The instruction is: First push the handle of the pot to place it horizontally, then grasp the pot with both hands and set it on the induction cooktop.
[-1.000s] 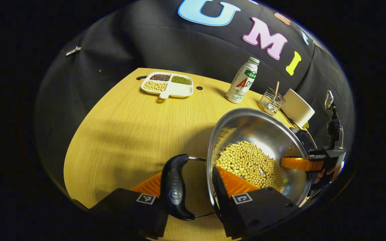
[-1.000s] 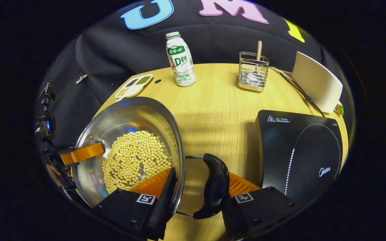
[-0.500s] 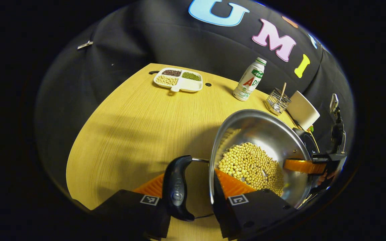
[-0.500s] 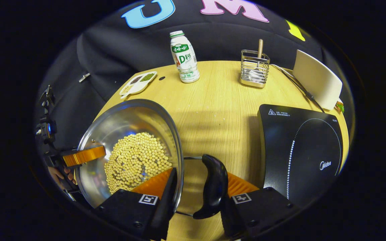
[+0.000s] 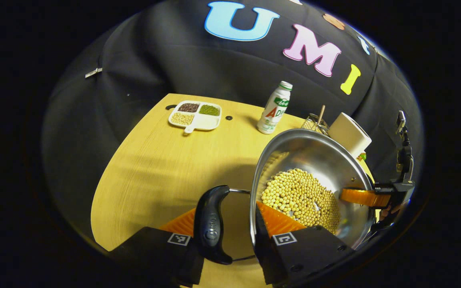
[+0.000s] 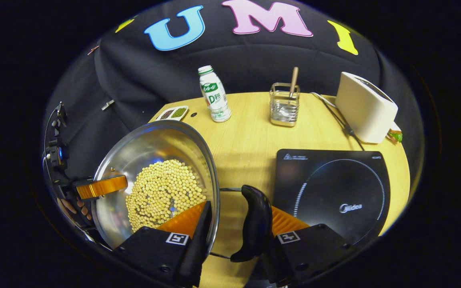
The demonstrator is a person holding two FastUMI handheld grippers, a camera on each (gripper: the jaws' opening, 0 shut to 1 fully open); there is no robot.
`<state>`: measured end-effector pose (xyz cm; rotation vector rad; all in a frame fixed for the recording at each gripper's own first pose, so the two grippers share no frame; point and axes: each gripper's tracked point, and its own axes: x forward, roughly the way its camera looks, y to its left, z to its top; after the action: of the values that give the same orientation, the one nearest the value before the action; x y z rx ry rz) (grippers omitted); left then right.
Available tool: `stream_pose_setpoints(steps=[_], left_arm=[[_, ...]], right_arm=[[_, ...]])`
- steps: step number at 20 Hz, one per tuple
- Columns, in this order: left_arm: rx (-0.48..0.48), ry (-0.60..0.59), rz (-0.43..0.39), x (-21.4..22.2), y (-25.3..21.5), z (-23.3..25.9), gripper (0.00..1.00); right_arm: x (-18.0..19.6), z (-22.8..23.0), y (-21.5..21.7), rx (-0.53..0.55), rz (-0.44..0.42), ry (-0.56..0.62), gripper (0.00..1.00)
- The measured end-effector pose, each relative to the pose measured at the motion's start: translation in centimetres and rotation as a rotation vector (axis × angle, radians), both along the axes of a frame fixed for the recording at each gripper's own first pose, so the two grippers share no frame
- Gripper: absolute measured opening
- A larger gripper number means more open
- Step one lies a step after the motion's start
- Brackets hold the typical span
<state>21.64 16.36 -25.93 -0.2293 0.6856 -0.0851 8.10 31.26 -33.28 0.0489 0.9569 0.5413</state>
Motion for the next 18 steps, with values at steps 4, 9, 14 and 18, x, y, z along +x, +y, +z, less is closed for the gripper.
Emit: stream_pose_setpoints(steps=[4, 9, 14, 18], left_arm=[[0.003, -0.009, -0.019, 0.3, -4.6, 2.5, 0.59], [-0.007, -0.005, -0.041, 1.2, -11.1, 3.5, 0.59], [-0.019, -0.001, -0.066, 2.7, -17.1, 3.9, 0.59], [-0.012, 0.004, -0.081, 4.0, -20.9, 3.8, 0.59]], right_arm=[[1.6, 2.2, -4.6, 0.009, -0.024, -0.016, 0.65], [3.6, 2.9, -10.9, 0.002, -0.054, -0.015, 0.65], [6.1, 3.2, -16.8, -0.003, -0.084, -0.029, 0.65], [7.8, 2.4, -20.2, -0.008, -0.105, -0.020, 0.64]])
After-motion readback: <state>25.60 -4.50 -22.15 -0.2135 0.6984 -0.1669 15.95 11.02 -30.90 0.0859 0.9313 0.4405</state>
